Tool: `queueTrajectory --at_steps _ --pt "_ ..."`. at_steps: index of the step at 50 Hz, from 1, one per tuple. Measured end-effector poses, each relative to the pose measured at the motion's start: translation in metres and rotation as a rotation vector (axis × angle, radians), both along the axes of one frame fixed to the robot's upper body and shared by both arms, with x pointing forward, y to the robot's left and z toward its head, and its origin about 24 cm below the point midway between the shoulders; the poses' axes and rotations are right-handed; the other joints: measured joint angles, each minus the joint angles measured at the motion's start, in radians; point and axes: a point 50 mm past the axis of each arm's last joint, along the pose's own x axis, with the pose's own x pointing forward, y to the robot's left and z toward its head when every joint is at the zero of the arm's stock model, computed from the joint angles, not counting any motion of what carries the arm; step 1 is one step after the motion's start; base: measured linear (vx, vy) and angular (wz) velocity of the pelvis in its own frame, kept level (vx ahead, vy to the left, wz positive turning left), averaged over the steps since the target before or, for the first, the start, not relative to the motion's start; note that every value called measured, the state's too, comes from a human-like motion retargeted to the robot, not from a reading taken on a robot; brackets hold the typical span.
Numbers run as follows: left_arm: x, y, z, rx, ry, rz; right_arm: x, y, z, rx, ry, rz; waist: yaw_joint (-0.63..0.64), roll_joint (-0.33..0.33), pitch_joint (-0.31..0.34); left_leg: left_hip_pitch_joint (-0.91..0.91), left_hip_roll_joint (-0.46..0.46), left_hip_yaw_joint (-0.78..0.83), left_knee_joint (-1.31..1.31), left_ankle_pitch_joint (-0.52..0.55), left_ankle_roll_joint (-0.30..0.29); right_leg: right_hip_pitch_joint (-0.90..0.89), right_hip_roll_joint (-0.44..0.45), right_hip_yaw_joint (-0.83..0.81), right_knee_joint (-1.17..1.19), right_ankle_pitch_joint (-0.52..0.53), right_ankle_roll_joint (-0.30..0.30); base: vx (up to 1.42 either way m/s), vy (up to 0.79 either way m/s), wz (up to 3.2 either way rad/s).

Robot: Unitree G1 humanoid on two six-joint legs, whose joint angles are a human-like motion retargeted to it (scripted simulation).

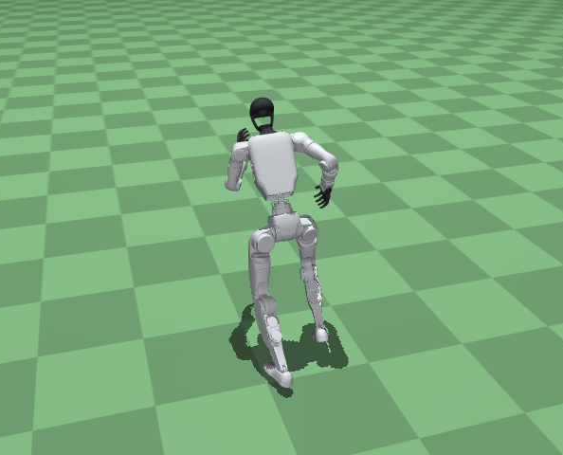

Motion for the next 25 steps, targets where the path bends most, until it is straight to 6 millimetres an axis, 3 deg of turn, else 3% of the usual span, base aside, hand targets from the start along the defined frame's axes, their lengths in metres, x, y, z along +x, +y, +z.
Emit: queueTrajectory --at_steps 2,5,7,8,10,12,13,15,17,19,20,22,25 --pt "-0.017 0.008 0.017 0.004 -0.132 0.029 0.011 -0.012 0.024 -0.052 -0.021 0.143 -0.070 0.103 -0.038 0.104 0.060 -0.003 -0.108 0.134 -0.076 -0.148 0.015 -0.056 -0.050 -0.005 0.015 1.69 -0.20 -0.07" --pt "-0.049 0.019 0.027 0.026 -0.311 0.067 0.041 -0.007 0.057 -0.103 -0.083 0.376 -0.179 0.247 -0.040 0.248 0.119 -0.005 -0.227 0.382 -0.179 -0.314 -0.006 -0.145 -0.219 0.037 0.022 1.71 -0.19 0.15" --pt "-0.071 0.030 0.027 0.012 -0.418 0.066 0.069 0.007 0.077 -0.101 -0.187 0.475 -0.282 0.248 0.083 0.406 0.103 -0.047 -0.261 0.550 -0.212 -0.246 -0.095 -0.216 -0.277 0.089 0.032 1.75 -0.20 1.07" --pt "-0.078 0.038 0.026 0.000 -0.441 0.068 0.083 0.014 0.087 -0.070 -0.255 0.485 -0.321 0.211 0.165 0.474 0.075 -0.087 -0.223 0.607 -0.208 -0.170 -0.166 -0.242 -0.219 0.058 0.023 1.74 -0.29 1.07" --pt "-0.066 0.049 0.008 0.020 -0.324 0.103 0.104 0.015 0.092 0.068 -0.340 0.399 -0.288 0.154 0.262 0.450 0.004 -0.136 0.071 0.596 -0.159 -0.034 -0.258 -0.232 -0.077 -0.087 -0.015 1.68 -0.39 0.40" --pt "-0.031 0.056 -0.045 0.123 0.015 0.161 0.123 0.006 0.083 0.168 -0.369 0.154 -0.136 0.177 0.272 0.198 -0.002 -0.095 0.552 0.444 -0.065 0.022 -0.233 -0.198 -0.039 -0.215 -0.083 1.50 -0.44 -0.64" --pt "-0.017 0.062 -0.082 0.146 0.216 0.186 0.137 0.001 0.081 0.138 -0.378 0.009 -0.037 0.202 0.272 0.042 0.023 -0.054 0.772 0.356 -0.006 0.036 -0.191 -0.185 -0.063 -0.238 -0.126 1.41 -0.38 -1.45" --pt "-0.010 0.085 -0.161 0.043 0.605 0.271 0.180 -0.001 0.100 -0.039 -0.385 -0.215 0.163 0.229 0.270 -0.287 0.073 0.008 1.131 0.202 0.090 0.058 -0.094 -0.144 -0.124 -0.245 -0.192 1.43 -0.31 -2.06" --pt "-0.030 0.124 -0.215 -0.118 0.836 0.443 0.225 0.029 0.162 -0.188 -0.489 -0.240 0.316 0.179 0.269 -0.636 0.078 0.053 1.312 0.123 0.110 0.092 -0.055 -0.081 -0.179 -0.245 -0.194 1.61 -0.17 -2.05" --pt "-0.051 0.166 -0.241 -0.152 0.926 0.644 0.243 0.088 0.238 -0.232 -0.705 -0.101 0.409 0.066 0.274 -0.980 0.054 0.110 1.304 0.103 0.093 0.157 -0.097 -0.030 -0.243 -0.245 -0.155 1.81 -0.07 -1.05" --pt "-0.059 0.184 -0.249 -0.134 0.951 0.741 0.240 0.124 0.273 -0.237 -0.824 0.005 0.437 -0.006 0.278 -1.140 0.042 0.147 1.248 0.106 0.085 0.201 -0.140 -0.013 -0.275 -0.245 -0.128 1.94 -0.10 0.21" --pt "-0.061 0.208 -0.275 -0.069 1.056 0.871 0.218 0.203 0.318 -0.273 -1.025 0.237 0.436 -0.168 0.278 -1.346 0.076 0.281 0.990 0.173 0.070 0.314 -0.254 0.002 -0.342 -0.197 -0.073 2.04 -0.13 0.71" --pt "-0.063 0.211 -0.335 0.122 1.350 0.829 0.164 0.302 0.350 -0.424 -1.258 0.511 0.478 -0.315 0.278 -1.390 0.110 0.408 0.362 0.298 -0.047 0.496 -0.289 0.102 -0.602 0.195 -0.017 2.28 0.01 -0.66"
